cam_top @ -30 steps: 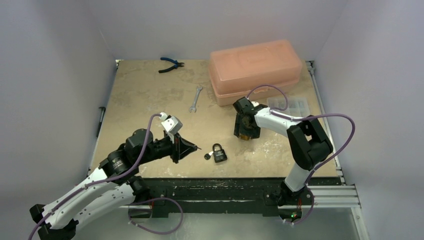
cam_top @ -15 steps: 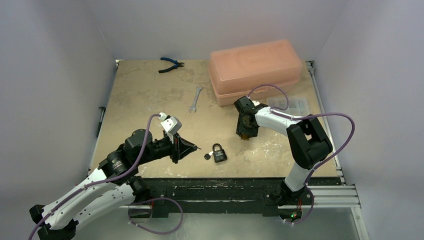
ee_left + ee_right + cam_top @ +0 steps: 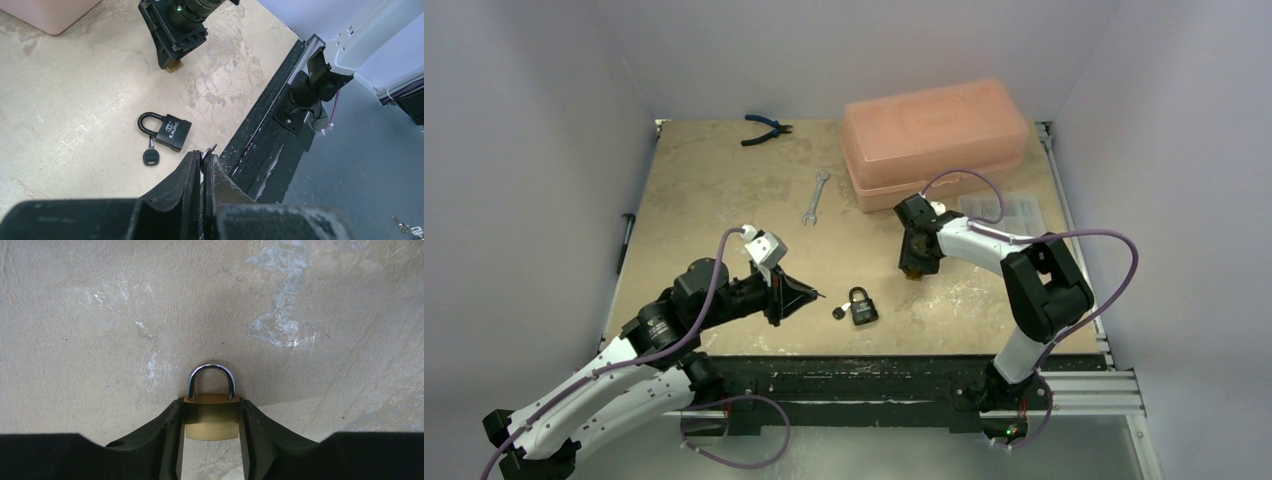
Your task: Unlock with the key
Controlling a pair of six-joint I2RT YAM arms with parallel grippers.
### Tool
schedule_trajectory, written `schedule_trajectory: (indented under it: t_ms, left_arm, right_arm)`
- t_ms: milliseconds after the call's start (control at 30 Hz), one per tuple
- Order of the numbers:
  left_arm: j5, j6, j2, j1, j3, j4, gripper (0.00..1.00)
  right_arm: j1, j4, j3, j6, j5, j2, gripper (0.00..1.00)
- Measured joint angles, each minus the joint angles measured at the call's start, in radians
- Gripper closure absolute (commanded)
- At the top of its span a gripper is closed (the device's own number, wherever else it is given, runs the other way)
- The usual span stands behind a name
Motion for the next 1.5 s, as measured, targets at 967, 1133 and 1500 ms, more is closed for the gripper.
schedule_trajectory:
  t_ms: [967,1133,1500]
  left_arm:
    - [-0.167,-0.143,0.08,0.0,-0.063,0.138,1.0]
    - [-0.244,-0.204,0.103,0.0,-0.088,0.231,1.0]
    - [-0.453,-0.352,0.147,0.0,-0.172,0.404,1.0]
  right_arm:
    - [-0.011,0.111,-0.143,0.196,-0.021,-0.577,1.0]
    - [-0.011,0.066,-0.149,0.348,-0.011,-0.669,1.0]
    - [-0.011,-0.101,-0.108,0.65,0.043,-0.718,1.0]
